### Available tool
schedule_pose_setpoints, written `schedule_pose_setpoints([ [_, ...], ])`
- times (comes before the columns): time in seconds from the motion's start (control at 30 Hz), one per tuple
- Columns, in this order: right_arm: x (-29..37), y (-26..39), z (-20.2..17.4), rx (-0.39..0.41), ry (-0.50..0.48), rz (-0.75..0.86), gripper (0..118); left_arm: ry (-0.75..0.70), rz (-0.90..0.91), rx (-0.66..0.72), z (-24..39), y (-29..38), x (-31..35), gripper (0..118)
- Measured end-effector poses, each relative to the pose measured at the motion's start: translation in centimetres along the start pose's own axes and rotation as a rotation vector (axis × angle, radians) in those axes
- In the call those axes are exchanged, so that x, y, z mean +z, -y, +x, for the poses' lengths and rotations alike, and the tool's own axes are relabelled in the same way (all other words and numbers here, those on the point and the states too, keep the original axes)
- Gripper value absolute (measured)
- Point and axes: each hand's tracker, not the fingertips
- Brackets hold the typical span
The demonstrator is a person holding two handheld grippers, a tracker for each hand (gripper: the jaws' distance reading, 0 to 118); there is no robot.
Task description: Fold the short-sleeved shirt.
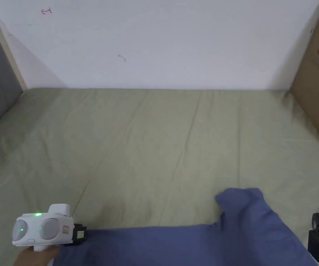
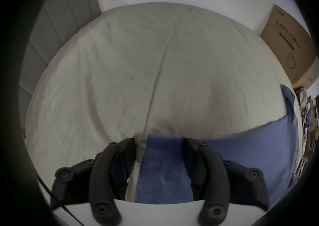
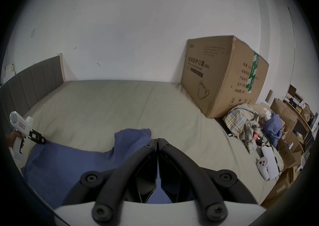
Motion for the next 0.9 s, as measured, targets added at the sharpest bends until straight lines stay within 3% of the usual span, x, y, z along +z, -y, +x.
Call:
schedule_pose_setpoints([
  [0.13,-2.8,0.4,1.3,0.009,-0.006,-0.075,0,-0.008,0.044,-0.055,0.6,-0.1,1.4,4],
  [0.2,-5.4,0.4,2.2,-0.011,-0.024,-0.131,5,0.008,0.040,-0.040,0.6,-0.2,2.1,2],
  [0.3,-10.1,0.8,3.3,-0.013,-0.085,-0.257,76,0.048,0.132,0.019,0.5,0.0,4.3,2],
  [0.33,-11.7,1.0,3.5,-0.007,-0.084,-0.312,93,0.074,0.155,0.042,0.4,0.1,5.3,2],
  [0.37,-12.8,1.2,3.6,0.007,-0.095,-0.333,94,0.088,0.170,0.049,0.8,0.2,6.3,2],
  [0.57,-18.9,3.4,3.6,0.005,-0.047,-0.513,91,0.122,0.232,0.012,1.9,0.3,10.6,1],
  [0.7,-20.3,4.7,2.8,-0.031,-0.077,-0.596,70,0.137,0.238,0.034,2.5,0.2,11.4,1],
  [0.83,-19.8,5.1,2.0,-0.043,-0.072,-0.582,42,0.135,0.232,0.040,2.7,0.6,11.7,1],
  [0.87,-19.6,5.0,2.0,-0.046,-0.085,-0.584,27,0.133,0.230,0.047,2.6,0.7,11.8,1],
  [0.9,-19.4,4.9,1.8,-0.023,-0.096,-0.583,2,0.137,0.224,0.063,2.2,0.8,11.6,1],
])
